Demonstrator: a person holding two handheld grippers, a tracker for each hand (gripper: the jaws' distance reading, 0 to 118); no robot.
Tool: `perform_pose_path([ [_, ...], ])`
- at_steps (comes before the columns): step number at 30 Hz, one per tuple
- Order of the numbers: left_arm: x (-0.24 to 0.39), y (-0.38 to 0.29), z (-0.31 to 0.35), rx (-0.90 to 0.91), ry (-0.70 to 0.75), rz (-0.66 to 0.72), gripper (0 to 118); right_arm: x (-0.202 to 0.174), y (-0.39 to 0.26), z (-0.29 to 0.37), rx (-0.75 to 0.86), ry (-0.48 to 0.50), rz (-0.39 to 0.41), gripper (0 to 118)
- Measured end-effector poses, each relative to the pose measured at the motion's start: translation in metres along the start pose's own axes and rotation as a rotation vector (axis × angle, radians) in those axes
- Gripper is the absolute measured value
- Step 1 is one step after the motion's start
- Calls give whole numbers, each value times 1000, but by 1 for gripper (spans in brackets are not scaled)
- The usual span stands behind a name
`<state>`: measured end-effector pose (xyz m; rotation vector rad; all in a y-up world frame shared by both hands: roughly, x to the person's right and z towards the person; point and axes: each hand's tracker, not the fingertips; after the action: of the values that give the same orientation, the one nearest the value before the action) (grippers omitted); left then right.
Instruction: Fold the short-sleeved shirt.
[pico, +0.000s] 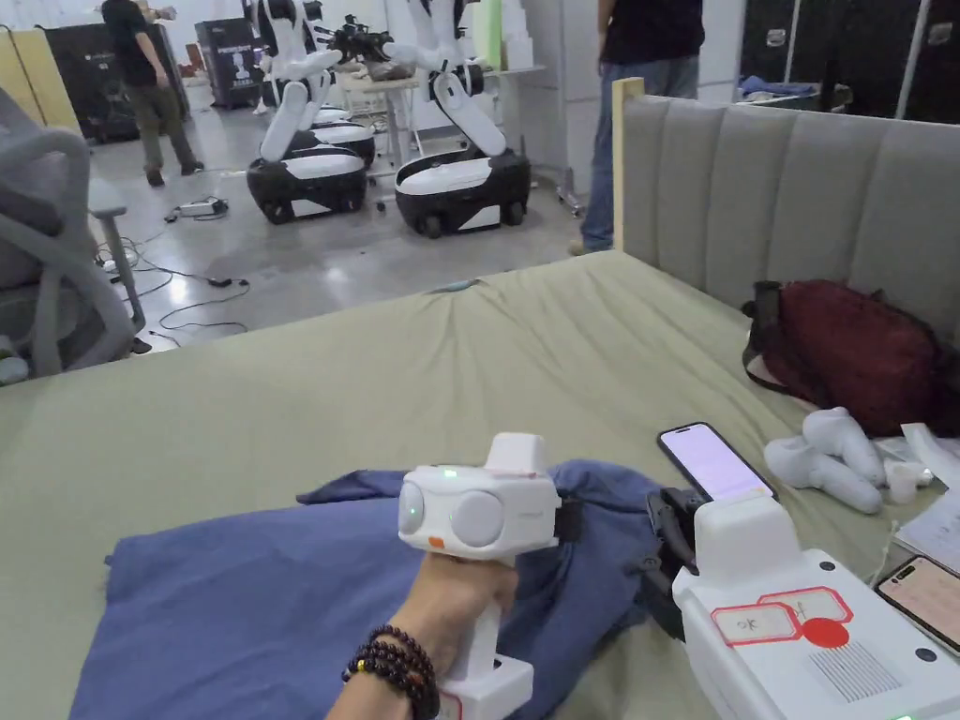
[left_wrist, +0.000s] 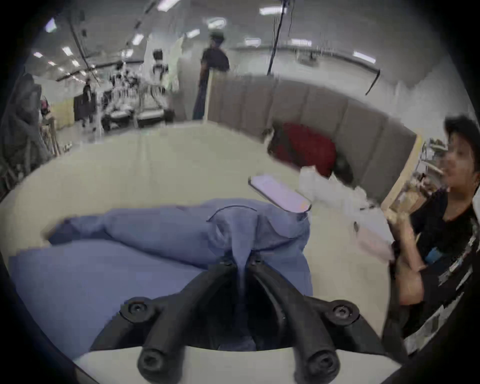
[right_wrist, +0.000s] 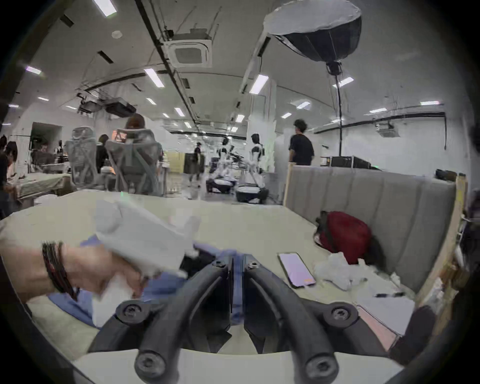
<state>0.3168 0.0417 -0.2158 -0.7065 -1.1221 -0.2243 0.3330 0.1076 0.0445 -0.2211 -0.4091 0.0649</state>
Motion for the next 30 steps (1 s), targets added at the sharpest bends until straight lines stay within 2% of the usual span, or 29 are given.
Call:
perform_pose_path([
  [5,-5,-26,-28,-28,24,25,5,16,-22,-11,-57,-15,-17,8],
  [6,-7,-25,-26,-23,30,37,14,15,-25,-12,-63,-14,-19,8],
  [8,-5,-18,-12,44,84,48,91,14,-25,-12,-72,-10,-21,8],
  [9,-5,-16,-3,99,128,15,118,13,-24,-14,-72,-7,-23,8],
  [10,-7,-13,10,144,149,2,108,10,-22,-14,-69,-3,-26,8],
  [11,-5,-9,33,250,142,20,103,7,-19,-12,-62,5,-29,8],
  [15,-28,-10,110,282,173,137,110,-10,-5,-11,-40,42,-34,8],
  [17,-41,-30,160,358,244,187,103,-22,1,-11,-21,79,-26,8],
  [18,-47,-40,179,387,268,208,93,-28,3,-11,-14,99,-22,8],
  [19,-56,-51,205,404,314,226,74,-35,5,-11,-10,114,-21,8],
  [21,-72,-69,238,401,389,211,21,-48,7,-14,-2,146,-18,8],
  [22,-80,-75,252,384,459,186,0,-54,8,-16,-2,161,-16,8],
  [24,-97,-84,275,399,563,168,0,-66,9,-21,-2,177,-12,8],
  [27,-133,-76,289,366,544,226,0,-77,12,-32,-8,208,-26,8],
  [30,-170,-62,278,315,581,208,3,-84,13,-42,-11,210,-24,8],
])
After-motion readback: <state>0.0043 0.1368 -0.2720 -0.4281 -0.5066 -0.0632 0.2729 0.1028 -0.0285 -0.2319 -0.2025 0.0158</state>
